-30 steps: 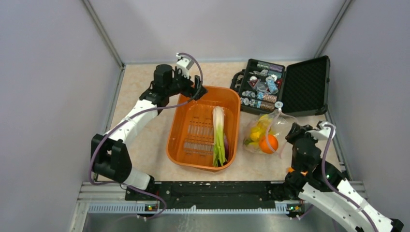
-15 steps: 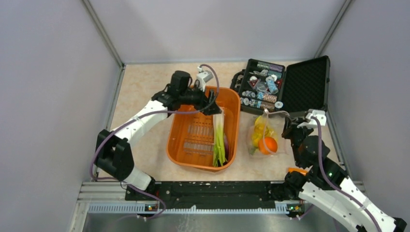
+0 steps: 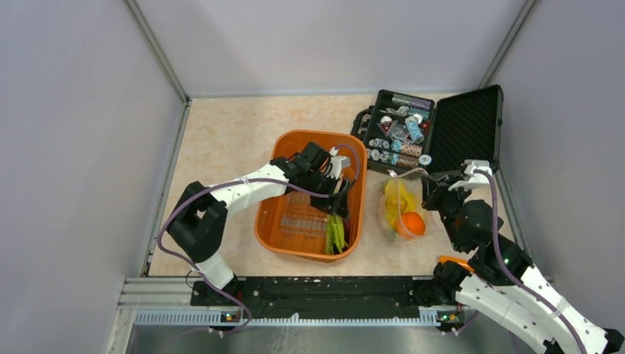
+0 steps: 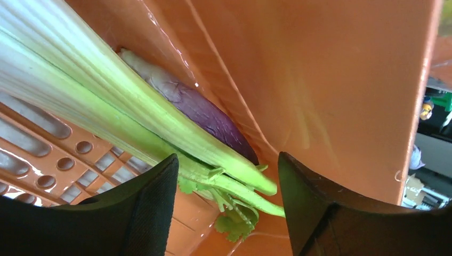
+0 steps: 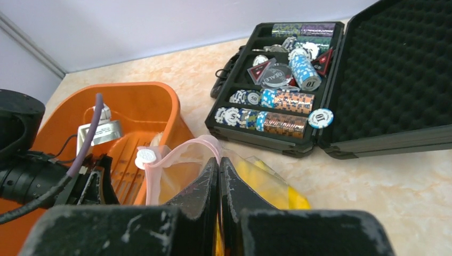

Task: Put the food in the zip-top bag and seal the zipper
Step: Adjust the fake vegetable in the bin.

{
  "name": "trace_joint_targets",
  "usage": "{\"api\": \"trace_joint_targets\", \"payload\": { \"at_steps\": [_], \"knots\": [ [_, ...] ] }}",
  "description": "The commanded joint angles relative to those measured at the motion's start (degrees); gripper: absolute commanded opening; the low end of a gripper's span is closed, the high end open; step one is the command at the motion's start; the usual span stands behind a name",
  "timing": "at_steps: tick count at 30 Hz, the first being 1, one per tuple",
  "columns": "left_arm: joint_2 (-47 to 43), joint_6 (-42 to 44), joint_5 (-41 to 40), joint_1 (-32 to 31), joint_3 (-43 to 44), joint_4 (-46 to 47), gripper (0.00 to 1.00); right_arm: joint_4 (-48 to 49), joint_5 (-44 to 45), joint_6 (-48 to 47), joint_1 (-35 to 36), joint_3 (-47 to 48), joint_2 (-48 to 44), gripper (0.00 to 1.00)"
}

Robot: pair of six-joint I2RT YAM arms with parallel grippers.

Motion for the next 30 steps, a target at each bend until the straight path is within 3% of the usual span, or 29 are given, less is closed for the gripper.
{"api": "trace_joint_targets", "payload": {
  "at_steps": [1,3,6,10,14,19,21,27,30],
  "knots": [
    [-0.84,-3.53,-1.75,-1.08,-0.12,3.92,0.72,4.44,-1.9,3.23,-0.3,-1.87,-2.16,0.0],
    [-0.65,-3.88,-1.73,-2.03,-2.17,7.4,0.79,3.54,-1.53,3.73,-0.37,-1.51,-2.19,0.0],
    [-0.43,-6.31,-1.45,-3.05,-4.31,12.48,0.8,1.49,-0.62,4.95,-0.38,-0.8,-2.38,0.0],
    [1.01,-5.38,-19.78,-4.34,-2.21,1.72,0.7,-0.79,-0.73,6.45,-0.31,-0.19,-3.36,0.0],
    [-2.18,-5.41,-34.89,-4.45,-3.93,-3.44,0.66,-1.09,-0.55,7.69,-0.38,-0.68,-5.24,0.0],
    [-7.56,-5.15,-49.87,-4.39,-3.6,-7.89,0.62,-1.67,0.35,8.33,-0.31,-0.86,-6.66,0.0],
    [-6.64,-5.6,-54.75,-3.77,-1.78,-13.9,0.58,-2.57,0.64,9.02,-0.32,-0.59,-6.96,0.0],
    [-7.78,-6.07,-58.69,-0.75,-1.79,-17.59,0.54,-3.68,1.24,10.49,-0.34,-0.5,-8.16,0.0],
    [-13.58,-4.41,-51.72,-0.9,-0.87,-13.8,0.64,-4.09,1.33,10.88,-0.38,-0.25,-8.5,0.0]
  ]
}}
